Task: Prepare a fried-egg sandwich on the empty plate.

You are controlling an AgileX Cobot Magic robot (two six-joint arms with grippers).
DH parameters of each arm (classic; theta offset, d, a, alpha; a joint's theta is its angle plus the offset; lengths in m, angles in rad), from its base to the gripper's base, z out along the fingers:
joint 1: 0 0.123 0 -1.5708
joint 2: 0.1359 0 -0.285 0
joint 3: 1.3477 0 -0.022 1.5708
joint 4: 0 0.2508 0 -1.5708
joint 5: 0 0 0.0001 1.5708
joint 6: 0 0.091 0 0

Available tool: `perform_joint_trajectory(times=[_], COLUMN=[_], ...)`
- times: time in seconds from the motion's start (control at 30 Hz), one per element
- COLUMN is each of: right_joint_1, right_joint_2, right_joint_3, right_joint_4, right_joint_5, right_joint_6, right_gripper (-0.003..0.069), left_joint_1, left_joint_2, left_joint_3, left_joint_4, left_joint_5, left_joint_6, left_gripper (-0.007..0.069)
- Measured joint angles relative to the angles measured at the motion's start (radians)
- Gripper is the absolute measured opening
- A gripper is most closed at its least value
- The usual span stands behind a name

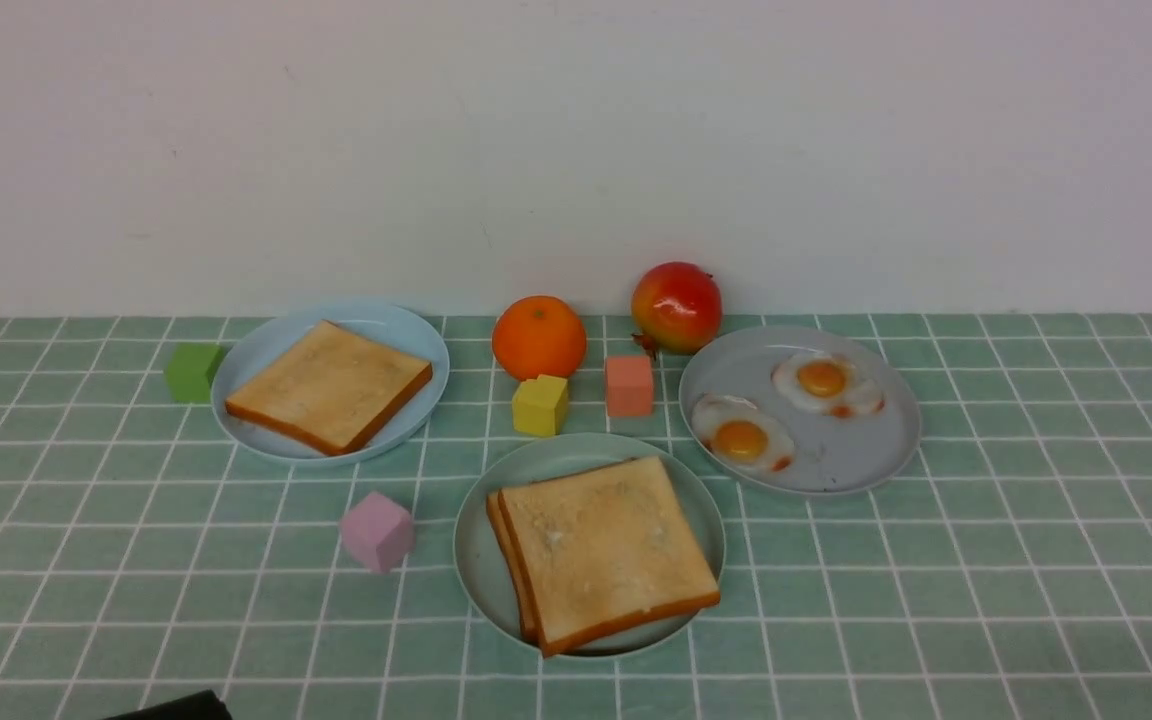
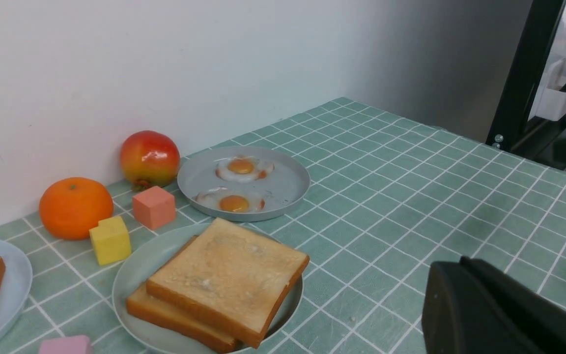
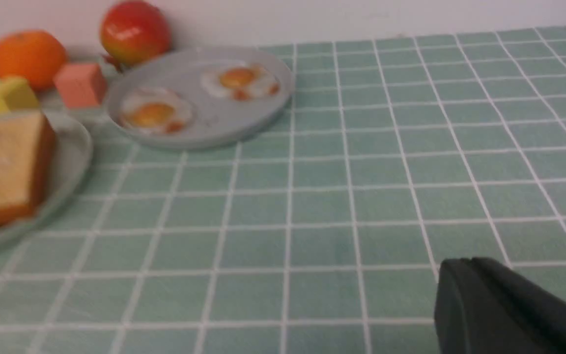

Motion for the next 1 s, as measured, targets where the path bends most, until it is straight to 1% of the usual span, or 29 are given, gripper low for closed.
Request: perform_joint_trajectory(times=[0.03, 0.1, 0.17, 0.27, 1.0], right_joint_1=[0.0, 0.0, 0.002, 0.008, 0.014], right_joint_2=[-0.001, -0.007, -0.007, -0.007, -0.007], right_joint_3=[0.0, 0.0, -0.001, -0.002, -0.002], right_joint_4=[-0.005, -0.068, -0.1, -0.118, -0.124], right_joint_5=[0.002, 0.009, 0.015, 0.021, 0.023], right_joint_6=[0.001, 0.032, 0.062, 0.083, 0.092], right_gripper=[-0.0014, -0.0014, -0.0014, -0.0014, -0.0005], left_joint_1=[0.0, 0.0, 0.0, 0.0, 0.0], left_joint_2=[0.0, 0.0, 0.0, 0.0, 0.0], left_joint_3=[0.0, 0.0, 0.0, 0.0, 0.0], left_joint_4=[0.0, 0.0, 0.0, 0.0, 0.0], left_joint_5=[0.0, 0.0, 0.0, 0.0, 0.001], left_joint_6=[0.0, -0.001, -0.001, -0.001, -0.002], left_gripper=[-0.0013, -0.0013, -0.0013, -0.0013, 0.0005])
